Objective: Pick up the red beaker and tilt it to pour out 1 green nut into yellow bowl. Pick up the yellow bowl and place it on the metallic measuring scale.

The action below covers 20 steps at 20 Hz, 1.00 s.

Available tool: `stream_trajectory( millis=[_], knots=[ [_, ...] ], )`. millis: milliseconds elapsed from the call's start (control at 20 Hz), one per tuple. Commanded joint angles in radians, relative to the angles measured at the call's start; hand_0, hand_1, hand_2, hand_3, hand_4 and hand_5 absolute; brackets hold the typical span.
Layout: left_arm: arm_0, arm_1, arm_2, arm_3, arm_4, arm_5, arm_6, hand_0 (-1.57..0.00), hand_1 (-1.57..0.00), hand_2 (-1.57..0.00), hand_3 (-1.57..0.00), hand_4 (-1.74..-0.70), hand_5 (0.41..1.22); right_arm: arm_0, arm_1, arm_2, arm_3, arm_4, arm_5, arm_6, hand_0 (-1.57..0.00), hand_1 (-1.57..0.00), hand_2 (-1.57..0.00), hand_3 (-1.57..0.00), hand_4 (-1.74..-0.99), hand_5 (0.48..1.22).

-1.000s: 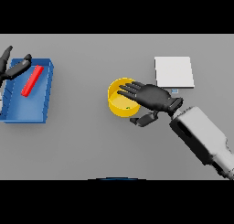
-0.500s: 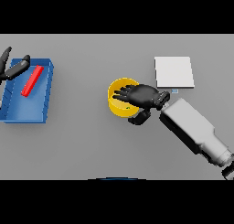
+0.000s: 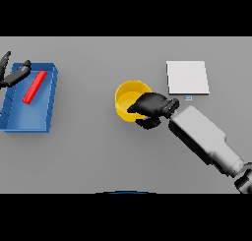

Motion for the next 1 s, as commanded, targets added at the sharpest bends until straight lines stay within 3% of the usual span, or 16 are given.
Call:
stream_trajectory(
  millis=[0,100,350,600,850,950],
  knots=[
    [-0.002,0.004,0.004,0.002,0.003,-0.004,-0.004,0.0,0.0,0.0,0.0,-0.79,0.71,0.001,-0.01,-0.003,-0.003,-0.009,0.002,-0.031,-0.86,-0.83,-0.79,-0.68,-1.492,1.052],
    [-0.013,0.003,0.003,0.006,0.005,-0.008,0.007,0.0,0.0,0.0,0.0,-0.79,0.707,-0.006,-0.007,0.004,-0.006,-0.006,0.014,-0.027,-1.11,-1.09,-1.07,-0.88,-1.578,1.113],
    [-0.024,0.01,0.004,0.008,0.005,-0.016,0.0,0.0,0.0,0.0,0.0,-0.78,0.71,-0.002,-0.016,0.004,-0.027,-0.036,0.048,0.005,-1.42,-1.41,-1.32,-1.13,-1.688,1.186],
    [0.0,0.006,-0.002,0.01,-0.002,-0.01,-0.006,0.0,0.0,0.0,0.0,-0.78,0.704,-0.012,-0.048,-0.017,-0.079,-0.061,0.075,0.008,-1.52,-1.52,-1.41,-1.18,-1.724,1.209],
    [-0.01,0.004,-0.001,-0.003,0.003,-0.009,0.003,0.0,0.0,0.0,0.0,-0.78,0.702,-0.013,-0.111,-0.062,-0.19,-0.096,0.154,0.064,-1.55,-1.55,-1.49,-1.15,-1.735,1.217],
    [-0.023,-0.001,0.002,0.002,0.011,-0.014,0.002,0.0,0.0,0.0,0.0,-0.78,0.702,-0.013,-0.127,-0.078,-0.227,-0.099,0.169,0.106,-1.56,-1.56,-1.43,-1.22,-1.737,1.219]
  ],
)
